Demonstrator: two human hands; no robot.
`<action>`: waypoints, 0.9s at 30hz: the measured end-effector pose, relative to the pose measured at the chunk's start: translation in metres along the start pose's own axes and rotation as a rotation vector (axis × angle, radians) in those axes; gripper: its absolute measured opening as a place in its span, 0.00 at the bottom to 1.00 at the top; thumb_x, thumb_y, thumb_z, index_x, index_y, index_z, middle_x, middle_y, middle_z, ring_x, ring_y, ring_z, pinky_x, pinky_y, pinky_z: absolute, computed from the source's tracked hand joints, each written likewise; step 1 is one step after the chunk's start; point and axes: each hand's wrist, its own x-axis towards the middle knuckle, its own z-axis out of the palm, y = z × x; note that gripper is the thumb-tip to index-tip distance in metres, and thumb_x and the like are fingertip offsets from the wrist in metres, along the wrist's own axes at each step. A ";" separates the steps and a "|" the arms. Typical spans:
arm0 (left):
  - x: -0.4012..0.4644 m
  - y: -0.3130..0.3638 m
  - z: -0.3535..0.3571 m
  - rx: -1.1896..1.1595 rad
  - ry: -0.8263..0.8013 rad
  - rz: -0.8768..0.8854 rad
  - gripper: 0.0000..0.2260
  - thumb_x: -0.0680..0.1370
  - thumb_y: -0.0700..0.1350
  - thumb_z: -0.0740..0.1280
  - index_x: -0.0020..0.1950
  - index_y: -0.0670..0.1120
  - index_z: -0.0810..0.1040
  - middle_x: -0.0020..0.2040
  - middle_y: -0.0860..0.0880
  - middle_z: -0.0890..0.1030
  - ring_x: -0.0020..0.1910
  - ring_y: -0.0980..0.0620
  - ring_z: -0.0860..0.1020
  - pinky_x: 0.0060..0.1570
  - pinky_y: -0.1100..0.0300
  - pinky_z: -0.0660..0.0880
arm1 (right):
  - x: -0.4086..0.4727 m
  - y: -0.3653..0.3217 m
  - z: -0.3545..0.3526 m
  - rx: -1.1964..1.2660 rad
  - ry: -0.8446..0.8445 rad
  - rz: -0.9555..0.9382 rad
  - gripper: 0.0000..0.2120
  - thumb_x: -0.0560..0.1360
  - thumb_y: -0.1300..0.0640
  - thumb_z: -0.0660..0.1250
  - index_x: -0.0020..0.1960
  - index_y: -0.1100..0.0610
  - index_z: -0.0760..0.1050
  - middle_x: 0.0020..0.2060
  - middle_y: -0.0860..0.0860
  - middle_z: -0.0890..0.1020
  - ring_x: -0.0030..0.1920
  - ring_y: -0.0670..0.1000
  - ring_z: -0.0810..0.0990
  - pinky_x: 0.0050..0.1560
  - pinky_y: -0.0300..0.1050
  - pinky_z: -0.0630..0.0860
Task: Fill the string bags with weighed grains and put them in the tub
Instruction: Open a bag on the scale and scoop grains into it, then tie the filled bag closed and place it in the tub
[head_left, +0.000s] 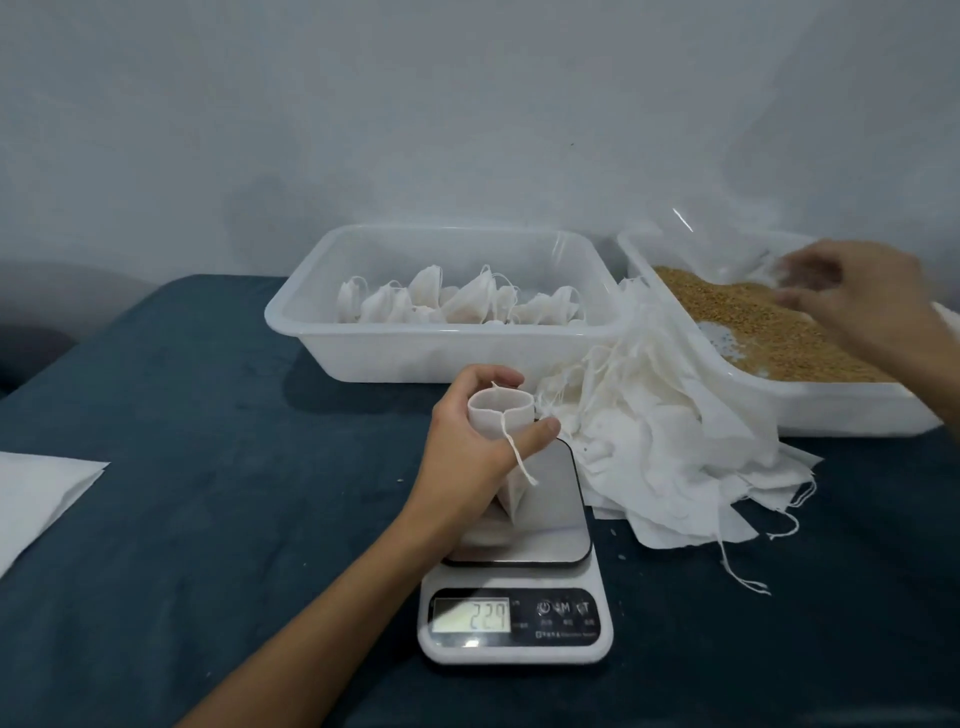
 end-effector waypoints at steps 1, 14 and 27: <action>0.000 0.000 0.000 0.003 0.000 -0.004 0.19 0.70 0.42 0.82 0.56 0.53 0.80 0.52 0.45 0.85 0.43 0.56 0.84 0.42 0.66 0.79 | 0.006 0.014 0.006 -0.049 -0.033 0.074 0.17 0.73 0.58 0.76 0.60 0.63 0.81 0.53 0.61 0.85 0.55 0.60 0.82 0.62 0.52 0.72; 0.004 0.002 -0.001 0.012 -0.016 0.033 0.09 0.68 0.50 0.79 0.47 0.53 0.85 0.43 0.49 0.87 0.38 0.58 0.84 0.35 0.68 0.77 | 0.020 0.072 0.042 -0.423 -0.390 0.333 0.11 0.68 0.59 0.77 0.32 0.57 0.75 0.31 0.54 0.78 0.34 0.53 0.77 0.30 0.44 0.66; 0.006 -0.005 -0.006 0.064 0.105 0.312 0.11 0.87 0.48 0.62 0.47 0.52 0.78 0.30 0.51 0.72 0.29 0.52 0.74 0.37 0.57 0.81 | -0.017 -0.037 0.038 -0.144 0.076 -0.139 0.08 0.80 0.54 0.68 0.57 0.55 0.79 0.48 0.51 0.83 0.48 0.52 0.81 0.51 0.52 0.78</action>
